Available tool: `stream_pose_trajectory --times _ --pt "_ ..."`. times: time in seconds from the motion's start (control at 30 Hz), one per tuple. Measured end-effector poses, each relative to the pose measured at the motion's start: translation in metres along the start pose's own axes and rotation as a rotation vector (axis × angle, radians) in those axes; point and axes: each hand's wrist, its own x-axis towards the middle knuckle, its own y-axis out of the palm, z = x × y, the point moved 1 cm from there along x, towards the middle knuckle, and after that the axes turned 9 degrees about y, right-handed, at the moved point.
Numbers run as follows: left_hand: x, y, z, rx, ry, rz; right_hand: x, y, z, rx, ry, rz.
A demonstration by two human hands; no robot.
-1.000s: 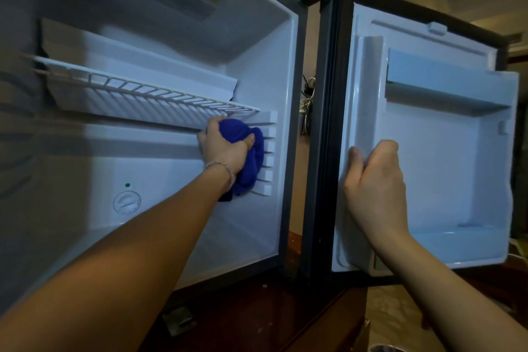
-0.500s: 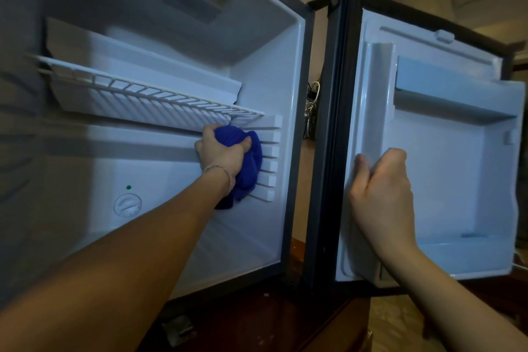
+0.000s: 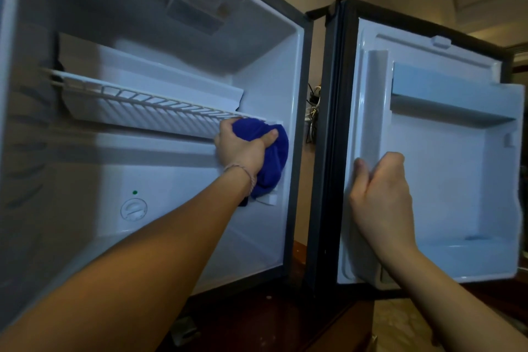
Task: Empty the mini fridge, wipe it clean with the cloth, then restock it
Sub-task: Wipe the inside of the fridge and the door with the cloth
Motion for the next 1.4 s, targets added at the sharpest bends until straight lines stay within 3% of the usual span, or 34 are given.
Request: stream_pose_trajectory --times 0.47,0.77,0.83,0.97,1.17,1.4 --pt "0.048 -0.017 0.035 0.196 0.009 -0.107 0.001 0.003 -0.006 0.023 -0.033 -0.016" --pt "0.007 -0.017 0.025 0.074 -0.025 -0.036 -0.003 0.003 -0.004 0.011 0.007 -0.022" --pt "-0.019 -0.015 0.007 0.077 0.032 0.07 -0.004 0.002 -0.001 0.019 0.015 -0.012" --pt "-0.062 0.004 -0.036 0.222 0.333 0.273 -0.005 -0.001 0.002 0.041 0.042 0.004" --pt "-0.013 0.034 -0.09 0.244 0.439 0.228 -0.005 -0.003 0.002 0.083 0.056 0.032" --pt "0.017 0.05 -0.074 0.186 0.437 0.18 0.0 0.003 -0.006 0.126 0.008 0.005"
